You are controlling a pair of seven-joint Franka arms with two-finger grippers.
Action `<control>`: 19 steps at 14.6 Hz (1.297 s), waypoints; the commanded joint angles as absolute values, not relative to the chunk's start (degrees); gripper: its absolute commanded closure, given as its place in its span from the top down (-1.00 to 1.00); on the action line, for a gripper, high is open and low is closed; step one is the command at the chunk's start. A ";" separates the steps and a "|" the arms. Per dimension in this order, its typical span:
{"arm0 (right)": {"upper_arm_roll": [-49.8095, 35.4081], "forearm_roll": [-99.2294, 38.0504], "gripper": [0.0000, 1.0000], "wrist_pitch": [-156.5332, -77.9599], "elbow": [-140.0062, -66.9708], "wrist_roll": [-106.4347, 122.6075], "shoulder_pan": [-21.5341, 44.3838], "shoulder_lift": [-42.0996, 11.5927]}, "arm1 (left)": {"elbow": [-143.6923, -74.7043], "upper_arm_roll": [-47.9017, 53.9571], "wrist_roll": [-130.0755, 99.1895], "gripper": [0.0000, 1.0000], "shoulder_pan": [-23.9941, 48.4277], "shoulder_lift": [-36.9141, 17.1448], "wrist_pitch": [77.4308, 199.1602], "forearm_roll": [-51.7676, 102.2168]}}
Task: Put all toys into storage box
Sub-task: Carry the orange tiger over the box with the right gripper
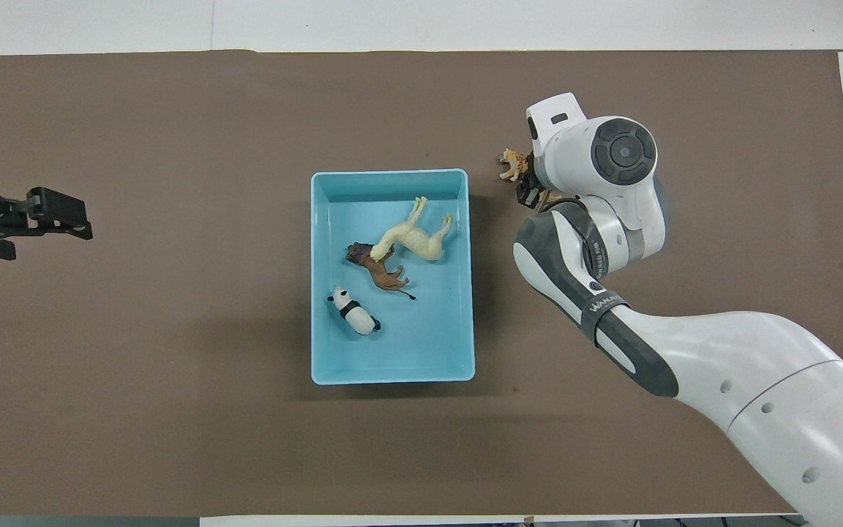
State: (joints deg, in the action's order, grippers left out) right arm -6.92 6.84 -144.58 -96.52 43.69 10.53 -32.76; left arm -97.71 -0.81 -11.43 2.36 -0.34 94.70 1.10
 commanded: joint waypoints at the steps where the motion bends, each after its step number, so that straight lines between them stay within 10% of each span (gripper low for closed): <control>1: -7.56 6.51 -1.00 -135.84 -90.74 43.86 9.58 -31.91 | -94.74 0.18 -10.37 1.00 1.93 -1.85 90.98 1.40; 5: -7.73 -0.15 -1.00 -119.91 -80.08 29.06 10.28 -29.28 | -95.62 0.09 -7.31 1.00 2.55 -0.88 89.48 1.41; 15: -7.38 0.08 -0.96 -112.68 -80.15 -29.67 27.76 -25.14 | -97.73 -0.09 -2.92 1.00 3.51 0.35 89.91 1.49; 17: -7.38 2.79 0.99 -111.45 -81.21 -30.41 29.09 -24.35 | -97.91 0.09 -2.29 1.00 3.52 0.62 89.30 1.49; 19: -7.65 4.66 1.00 -109.79 -81.21 -30.59 28.92 -23.82 | -98.00 0.09 -2.20 1.00 3.52 0.70 89.04 1.49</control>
State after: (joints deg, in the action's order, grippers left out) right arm -7.68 3.18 -111.50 -79.78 -30.13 29.83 -25.56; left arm -96.44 0.64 -3.22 2.76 -0.58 88.51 1.29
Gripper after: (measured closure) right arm 0.414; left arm 0.000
